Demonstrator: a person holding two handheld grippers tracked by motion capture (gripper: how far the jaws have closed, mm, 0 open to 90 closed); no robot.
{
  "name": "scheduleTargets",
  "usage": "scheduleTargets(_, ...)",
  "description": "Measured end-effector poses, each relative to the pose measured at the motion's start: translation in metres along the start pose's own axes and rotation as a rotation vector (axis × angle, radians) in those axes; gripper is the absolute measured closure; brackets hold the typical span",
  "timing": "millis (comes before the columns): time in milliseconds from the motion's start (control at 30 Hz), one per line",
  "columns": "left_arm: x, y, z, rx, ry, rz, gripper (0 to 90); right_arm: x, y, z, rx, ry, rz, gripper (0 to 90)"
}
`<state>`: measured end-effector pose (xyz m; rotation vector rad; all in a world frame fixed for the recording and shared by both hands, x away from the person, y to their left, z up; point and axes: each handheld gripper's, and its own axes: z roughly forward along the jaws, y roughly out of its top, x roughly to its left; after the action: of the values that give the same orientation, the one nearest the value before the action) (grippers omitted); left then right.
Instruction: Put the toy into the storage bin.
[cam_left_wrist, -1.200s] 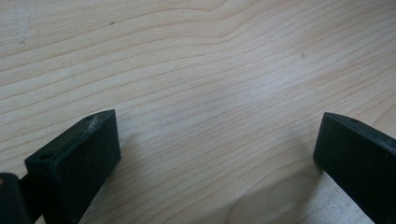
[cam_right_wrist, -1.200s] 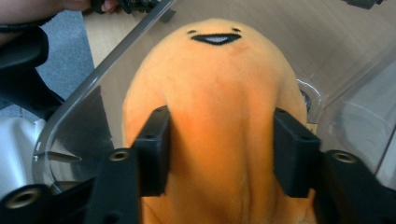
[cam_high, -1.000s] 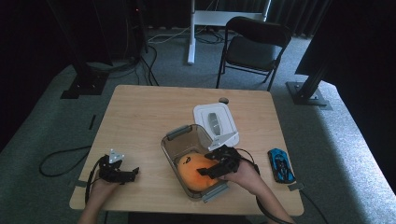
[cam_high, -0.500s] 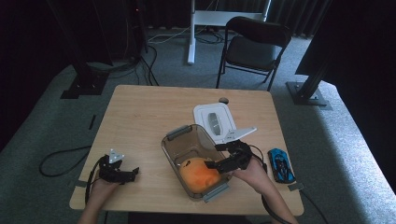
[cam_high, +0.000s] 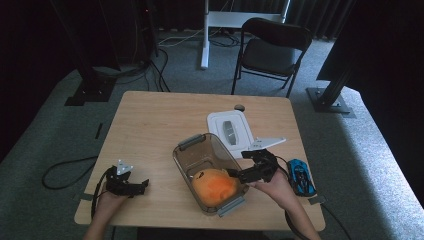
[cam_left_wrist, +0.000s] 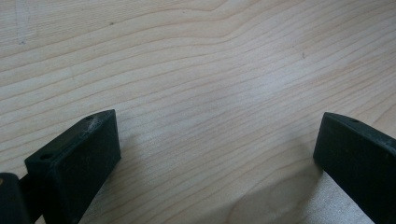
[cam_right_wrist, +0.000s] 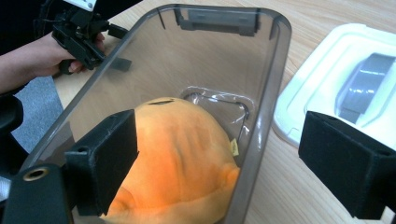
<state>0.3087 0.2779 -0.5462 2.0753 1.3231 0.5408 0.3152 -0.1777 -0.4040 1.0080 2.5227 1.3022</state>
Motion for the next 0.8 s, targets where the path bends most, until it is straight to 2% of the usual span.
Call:
scheduleTargets(267,0.0,0.0,0.0,-0.002,0.0,-0.001,1.0,-0.013,-0.014,-0.006,0.001,-0.041,0.034,11.3)
scheduleTargets(467,0.0,0.0,0.0,0.001,0.0,0.001,1.0,-0.026,-0.026,-0.016,-0.034,-0.079,0.093,12.8)
scheduleTargets(533,0.0,0.0,0.0,0.001,0.0,0.001,1.0,-0.03,-0.03,-0.019,-0.041,-0.111,0.098,12.7)
scheduleTargets(600,0.0,0.0,0.0,0.001,0.0,0.0,1.0,-0.034,-0.035,-0.022,-0.042,-0.116,0.101,12.3)
scheduleTargets(733,0.0,0.0,0.0,0.001,0.0,0.001,1.0,-0.039,-0.045,-0.026,-0.026,-0.195,0.088,13.2)
scheduleTargets(767,0.0,0.0,0.0,0.001,0.0,0.001,1.0,-0.039,-0.045,-0.026,-0.026,-0.195,0.088,13.2)
scheduleTargets(800,0.0,0.0,0.0,0.0,0.0,0.001,1.0,-0.044,-0.05,-0.029,-0.022,-0.211,0.104,13.2)
